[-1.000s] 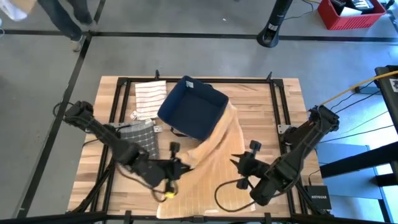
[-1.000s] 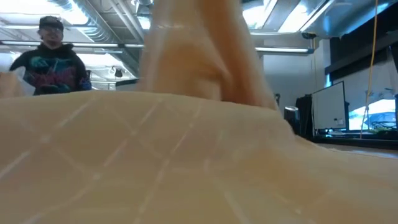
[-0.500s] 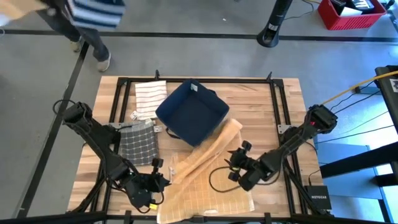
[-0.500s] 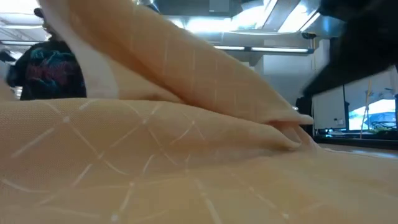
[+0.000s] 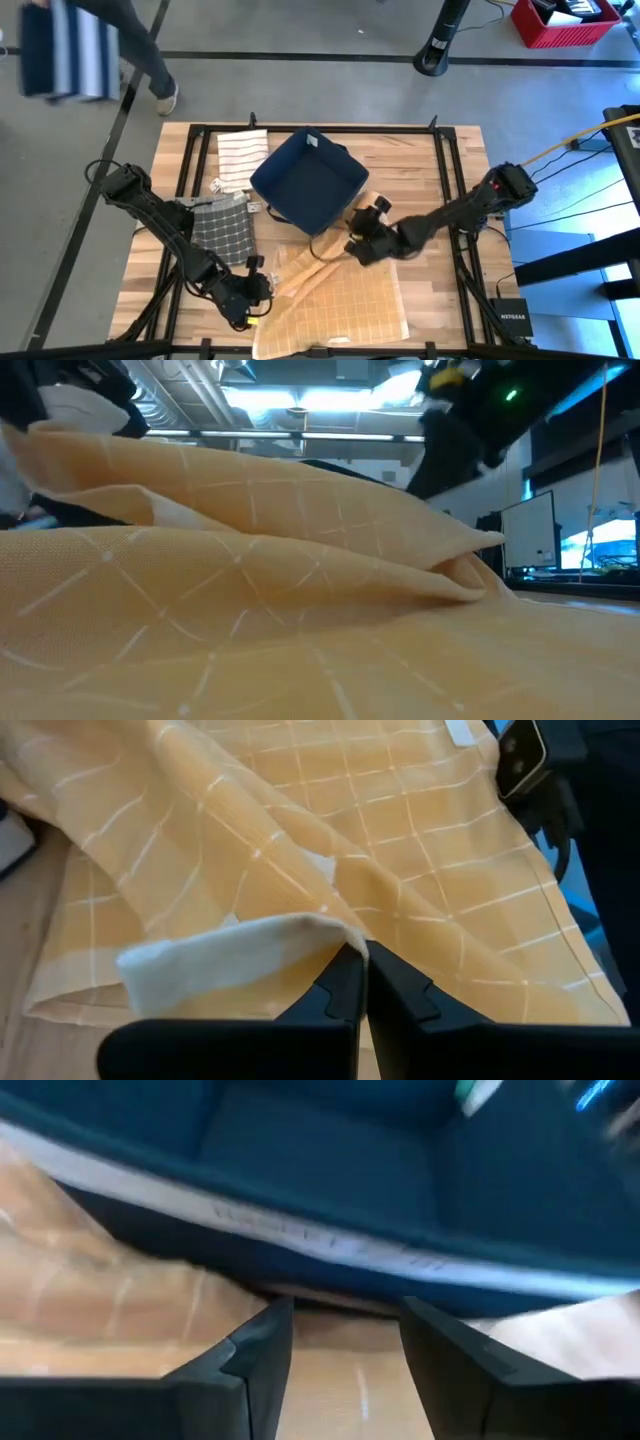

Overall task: Fold towel
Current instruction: Fold the orange towel

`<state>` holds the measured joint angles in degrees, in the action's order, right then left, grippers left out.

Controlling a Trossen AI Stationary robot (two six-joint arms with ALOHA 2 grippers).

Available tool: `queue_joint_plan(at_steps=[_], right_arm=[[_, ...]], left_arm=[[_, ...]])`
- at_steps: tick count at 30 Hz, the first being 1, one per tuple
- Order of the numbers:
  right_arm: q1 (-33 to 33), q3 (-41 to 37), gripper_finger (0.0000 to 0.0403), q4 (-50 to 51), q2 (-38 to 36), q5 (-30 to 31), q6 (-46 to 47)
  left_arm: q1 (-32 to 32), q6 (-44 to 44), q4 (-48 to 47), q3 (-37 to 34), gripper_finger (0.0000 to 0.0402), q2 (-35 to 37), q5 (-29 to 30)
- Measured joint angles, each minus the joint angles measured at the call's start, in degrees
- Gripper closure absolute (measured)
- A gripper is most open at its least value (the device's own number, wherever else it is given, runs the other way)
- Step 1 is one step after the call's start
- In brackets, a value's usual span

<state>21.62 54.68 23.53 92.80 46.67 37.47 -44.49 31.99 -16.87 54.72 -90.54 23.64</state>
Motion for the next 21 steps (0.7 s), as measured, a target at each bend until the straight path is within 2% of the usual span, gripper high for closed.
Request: queue_joint_plan(at_steps=[3,7,11,15,18,21], right_arm=[[-2.8,0.0,0.0215,0.7,1.2,-10.6,0.0],[0.0,0.0,0.0215,1.4,1.5,-20.0,2.6],[7.4,0.0,0.0215,2.1,2.5,-23.0,8.0],[13.4,0.0,0.0215,1.6,6.9,-23.1,12.8],[15.7,0.0,0.0215,0.7,10.9,-23.1,14.7],[16.0,2.0,0.0215,2.9,11.4,-24.4,14.9]], left_arm=[[-0.1,0.9,-0.4,0.0,0.0398,0.0,-0.1],[-0.1,1.0,-0.4,0.0,0.0399,0.0,-0.1],[-0.3,1.0,-0.5,0.0,0.0398,0.0,0.1],[0.0,1.0,-0.5,0.0,0.0399,0.0,0.5],[0.1,0.8,-0.5,0.0,0.0399,0.0,0.8],[0.2,0.7,-0.5,0.0,0.0396,0.0,1.0]])
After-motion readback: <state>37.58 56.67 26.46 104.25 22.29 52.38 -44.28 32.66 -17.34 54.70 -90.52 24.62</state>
